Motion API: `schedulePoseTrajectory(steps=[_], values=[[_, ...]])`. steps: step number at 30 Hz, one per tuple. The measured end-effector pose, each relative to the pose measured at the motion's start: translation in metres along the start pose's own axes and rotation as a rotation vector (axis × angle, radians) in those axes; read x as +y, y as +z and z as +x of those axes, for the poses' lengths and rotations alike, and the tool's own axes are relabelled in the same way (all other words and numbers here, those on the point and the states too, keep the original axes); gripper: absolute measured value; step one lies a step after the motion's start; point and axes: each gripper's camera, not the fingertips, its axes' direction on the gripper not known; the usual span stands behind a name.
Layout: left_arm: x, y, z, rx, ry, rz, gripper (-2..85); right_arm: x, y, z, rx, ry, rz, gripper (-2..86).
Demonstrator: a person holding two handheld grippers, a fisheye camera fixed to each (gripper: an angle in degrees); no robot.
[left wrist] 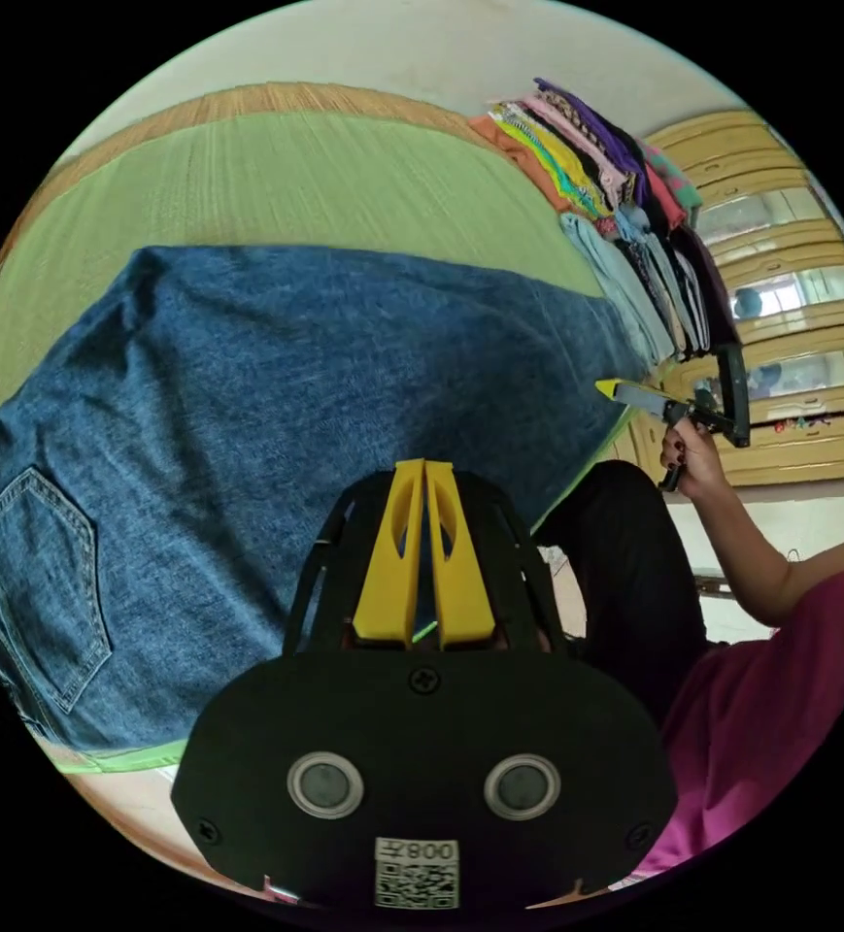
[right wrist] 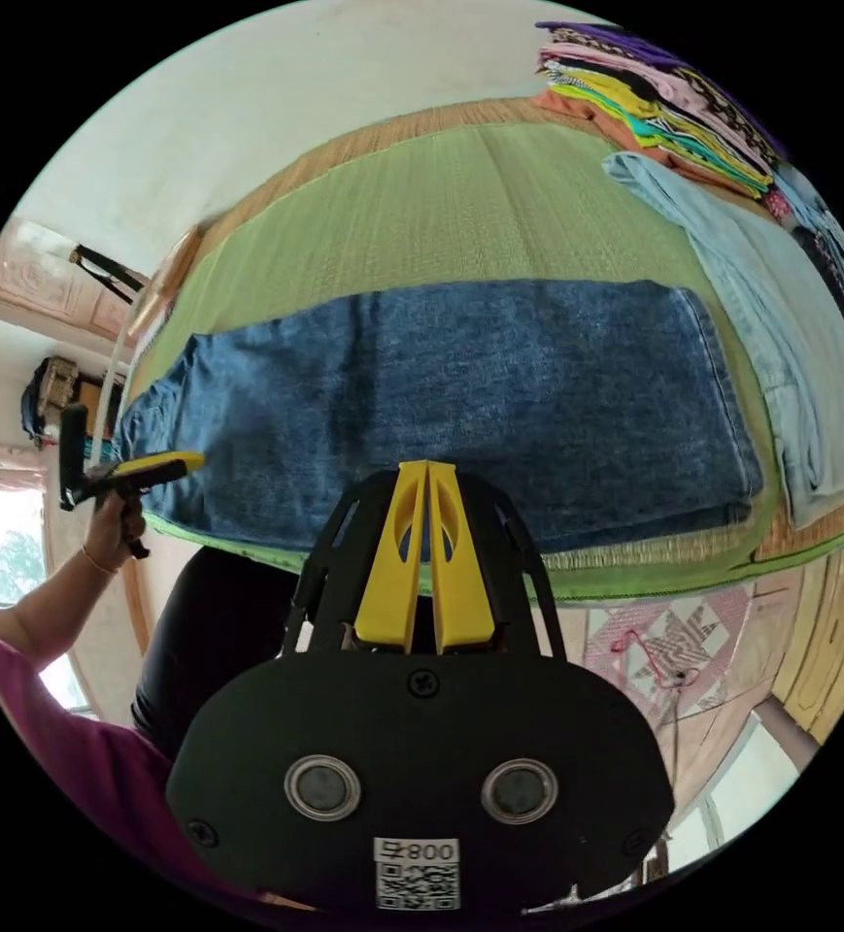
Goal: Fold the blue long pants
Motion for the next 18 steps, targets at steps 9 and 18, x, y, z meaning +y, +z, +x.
schedulePoseTrajectory(steps=[9, 18], values=[[-0.117, 0.002, 0.162, 0.139, 0.166, 0.044, 5.8, 0.097, -0.010, 0.112, 0.116, 0.233, 0.237, 4.4], [-0.296, 0.058, 0.375, 0.068, 0.442, -0.028, 7.6, 0.140, 0.030, 0.179, 0.160, 0.246, 0.291, 5.9]])
